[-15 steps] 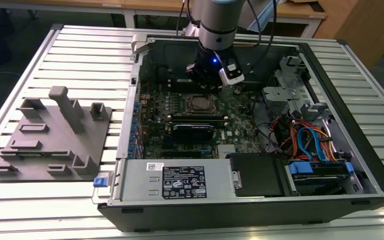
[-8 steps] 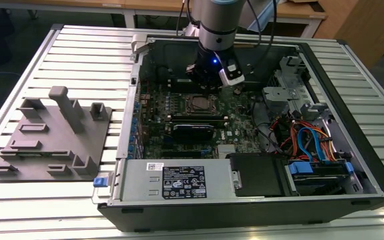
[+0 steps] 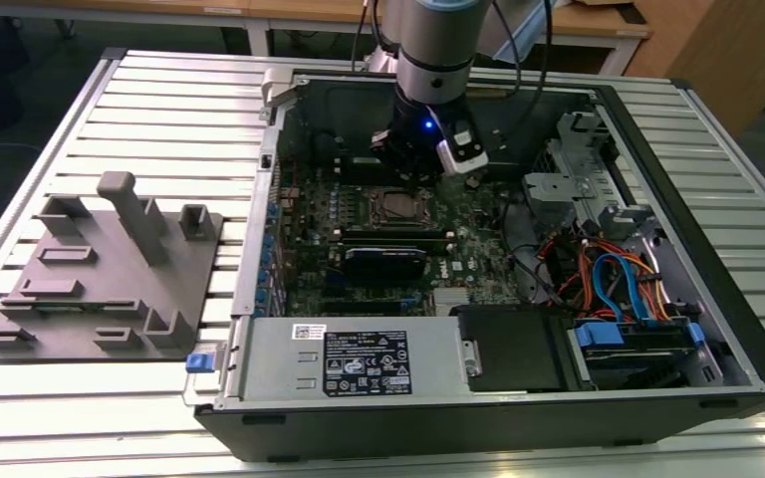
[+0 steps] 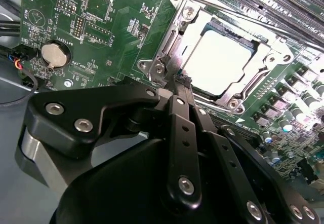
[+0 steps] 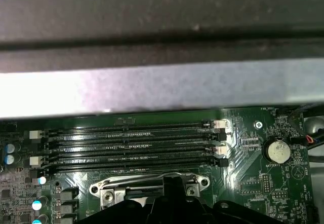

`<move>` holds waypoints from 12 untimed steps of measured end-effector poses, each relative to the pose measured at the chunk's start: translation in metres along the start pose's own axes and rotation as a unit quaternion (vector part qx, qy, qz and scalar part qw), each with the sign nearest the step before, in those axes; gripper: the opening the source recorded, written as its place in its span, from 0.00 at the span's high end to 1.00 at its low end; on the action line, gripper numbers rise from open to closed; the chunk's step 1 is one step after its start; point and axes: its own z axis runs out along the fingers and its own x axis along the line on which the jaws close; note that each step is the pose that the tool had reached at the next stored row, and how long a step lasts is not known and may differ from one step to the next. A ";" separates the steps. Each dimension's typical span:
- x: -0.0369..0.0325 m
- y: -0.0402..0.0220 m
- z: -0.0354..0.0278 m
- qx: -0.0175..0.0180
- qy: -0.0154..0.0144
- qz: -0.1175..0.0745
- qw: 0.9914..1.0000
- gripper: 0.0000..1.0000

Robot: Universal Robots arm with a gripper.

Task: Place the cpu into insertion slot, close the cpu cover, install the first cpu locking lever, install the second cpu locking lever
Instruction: 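Install the second cpu locking lever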

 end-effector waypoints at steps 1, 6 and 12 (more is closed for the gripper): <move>0.0000 0.0000 -0.0001 0.000 0.000 0.000 1.000 0.90; -0.0002 0.0008 -0.0083 0.000 0.000 0.000 1.000 0.90; -0.0006 0.0025 -0.0242 0.002 0.000 0.000 1.000 0.90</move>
